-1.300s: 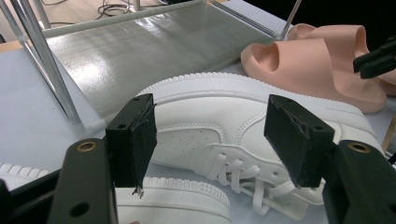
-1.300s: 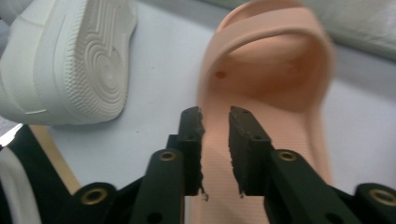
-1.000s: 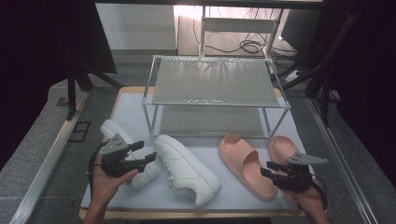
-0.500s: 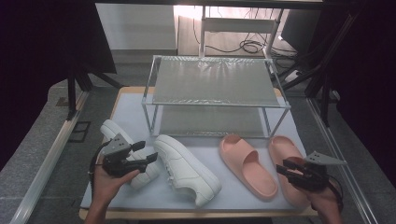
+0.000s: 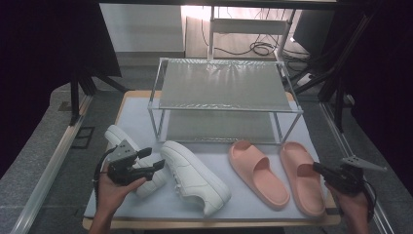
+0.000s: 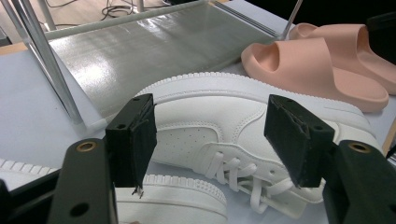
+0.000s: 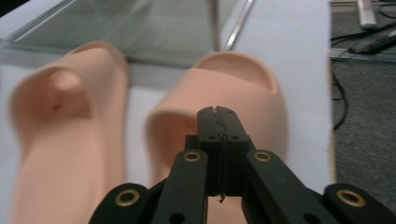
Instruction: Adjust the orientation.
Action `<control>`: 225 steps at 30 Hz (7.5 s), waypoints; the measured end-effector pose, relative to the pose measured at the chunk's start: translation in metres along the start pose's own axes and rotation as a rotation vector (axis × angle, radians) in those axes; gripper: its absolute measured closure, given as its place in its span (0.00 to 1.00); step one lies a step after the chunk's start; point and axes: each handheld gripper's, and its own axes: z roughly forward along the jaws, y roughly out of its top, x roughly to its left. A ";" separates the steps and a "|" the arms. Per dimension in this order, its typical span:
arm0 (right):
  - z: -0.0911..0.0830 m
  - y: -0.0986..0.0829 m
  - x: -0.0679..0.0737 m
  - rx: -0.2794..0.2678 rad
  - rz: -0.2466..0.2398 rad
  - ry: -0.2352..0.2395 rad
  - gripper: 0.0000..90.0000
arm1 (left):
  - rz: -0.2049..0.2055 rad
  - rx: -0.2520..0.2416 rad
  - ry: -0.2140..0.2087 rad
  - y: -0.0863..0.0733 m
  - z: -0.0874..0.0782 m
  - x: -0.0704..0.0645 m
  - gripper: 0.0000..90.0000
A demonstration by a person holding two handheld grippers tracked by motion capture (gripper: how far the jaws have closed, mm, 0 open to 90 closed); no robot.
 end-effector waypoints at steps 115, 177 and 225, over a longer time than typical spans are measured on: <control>0.039 0.001 0.032 0.100 -0.073 0.106 1.00 | -0.001 0.002 0.004 0.000 0.001 0.000 0.39; 0.092 0.027 0.071 0.062 -0.202 0.193 0.93 | 0.002 0.005 0.004 0.000 0.001 -0.002 0.39; 0.115 0.021 0.103 0.150 -0.255 0.075 0.64 | 0.000 -0.002 0.007 0.000 -0.001 -0.001 0.39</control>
